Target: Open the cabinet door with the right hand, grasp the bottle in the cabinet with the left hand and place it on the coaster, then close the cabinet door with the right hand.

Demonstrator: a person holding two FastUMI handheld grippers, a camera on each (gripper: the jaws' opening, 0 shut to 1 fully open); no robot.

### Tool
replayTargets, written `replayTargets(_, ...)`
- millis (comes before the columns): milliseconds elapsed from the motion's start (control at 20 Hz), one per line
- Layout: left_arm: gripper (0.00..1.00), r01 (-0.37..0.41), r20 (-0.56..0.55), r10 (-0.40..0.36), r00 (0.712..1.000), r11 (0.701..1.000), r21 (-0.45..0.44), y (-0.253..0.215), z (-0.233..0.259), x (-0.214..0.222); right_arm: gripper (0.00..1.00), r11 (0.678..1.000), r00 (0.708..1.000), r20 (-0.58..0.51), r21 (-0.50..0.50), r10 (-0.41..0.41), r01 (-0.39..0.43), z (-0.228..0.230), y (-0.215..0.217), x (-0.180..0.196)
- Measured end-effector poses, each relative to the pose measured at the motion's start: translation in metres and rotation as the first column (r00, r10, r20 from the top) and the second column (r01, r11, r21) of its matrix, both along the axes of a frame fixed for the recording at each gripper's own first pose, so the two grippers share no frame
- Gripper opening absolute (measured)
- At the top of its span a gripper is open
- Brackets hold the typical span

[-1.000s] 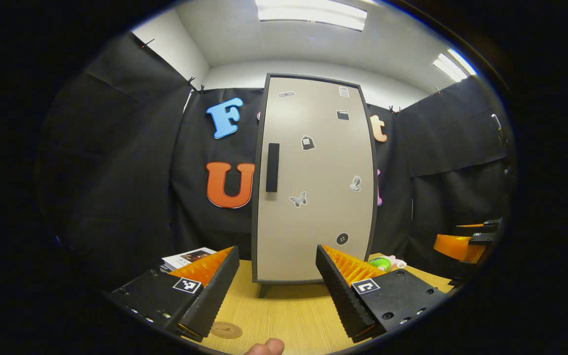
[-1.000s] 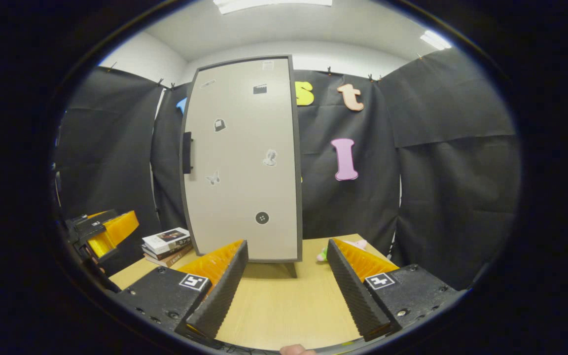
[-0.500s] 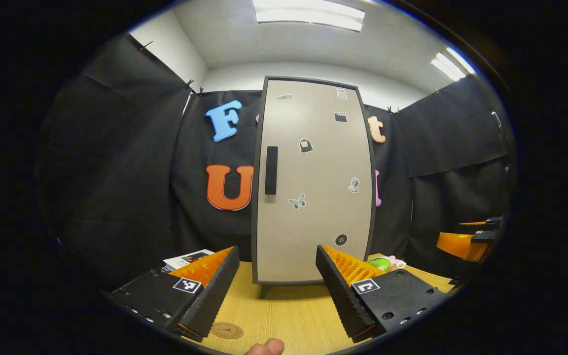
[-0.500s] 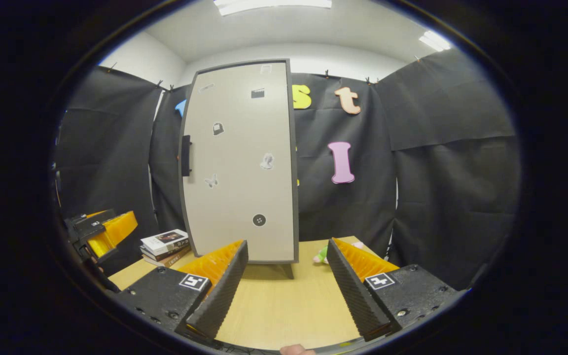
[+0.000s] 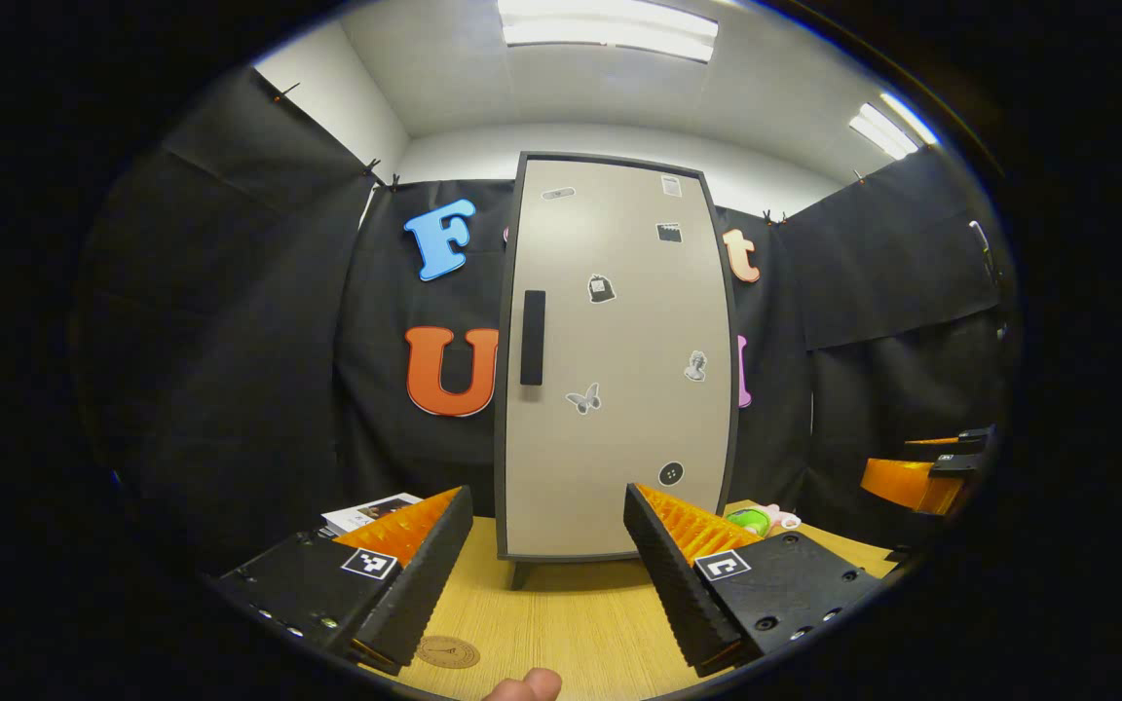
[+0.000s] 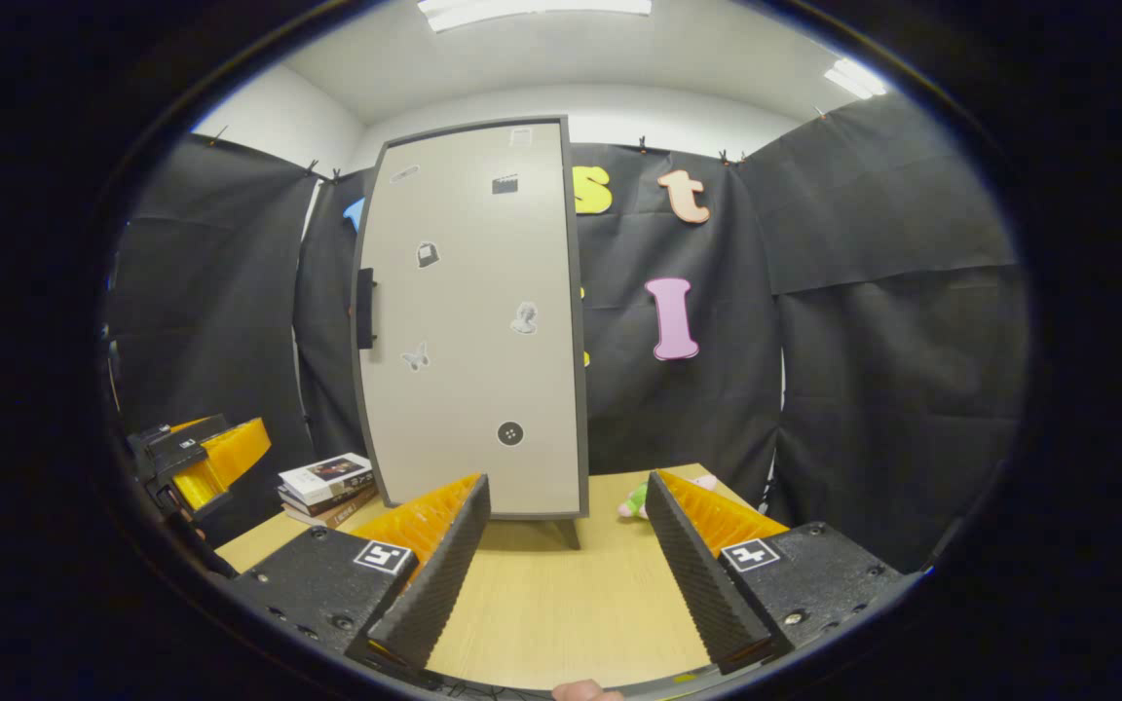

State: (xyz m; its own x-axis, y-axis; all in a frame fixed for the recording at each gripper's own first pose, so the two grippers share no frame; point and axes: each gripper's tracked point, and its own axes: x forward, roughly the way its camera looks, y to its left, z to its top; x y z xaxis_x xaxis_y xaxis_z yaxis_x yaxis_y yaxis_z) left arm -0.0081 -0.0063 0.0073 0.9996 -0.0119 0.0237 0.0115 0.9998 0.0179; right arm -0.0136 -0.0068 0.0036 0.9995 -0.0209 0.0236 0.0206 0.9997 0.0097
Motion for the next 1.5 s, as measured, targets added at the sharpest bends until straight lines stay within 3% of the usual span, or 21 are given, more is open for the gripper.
replayTargets(200, 0.95, 0.002, 0.004, -0.002, 1.000, 1.000, -0.001, 0.000, 0.002, -0.001, 0.97, 1.000, 1.000, 0.008, -0.010, 0.021, -0.021, 0.006, 0.004, 0.005)
replayTargets(500, 0.95, -0.003, -0.016, 0.003, 1.000, 1.000, -0.005, 0.001, -0.008, -0.007, 1.00, 0.985, 0.985, 0.047, -0.067, 0.164, -0.161, 0.047, 0.051, 0.044)
replayTargets(1100, 0.95, -0.020, -0.051, 0.020, 0.998, 1.000, -0.002, 0.010, -0.022, -0.028, 1.00, 0.903, 0.904, 0.063, -0.103, 0.424, -0.417, 0.120, 0.195, 0.145)
replayTargets(1500, 0.95, -0.028, -0.063, 0.026, 0.998, 0.999, -0.019, 0.018, -0.027, -0.030, 0.93, 0.896, 0.898, 0.001, -0.073, 0.440, -0.439, 0.133, 0.266, 0.221)
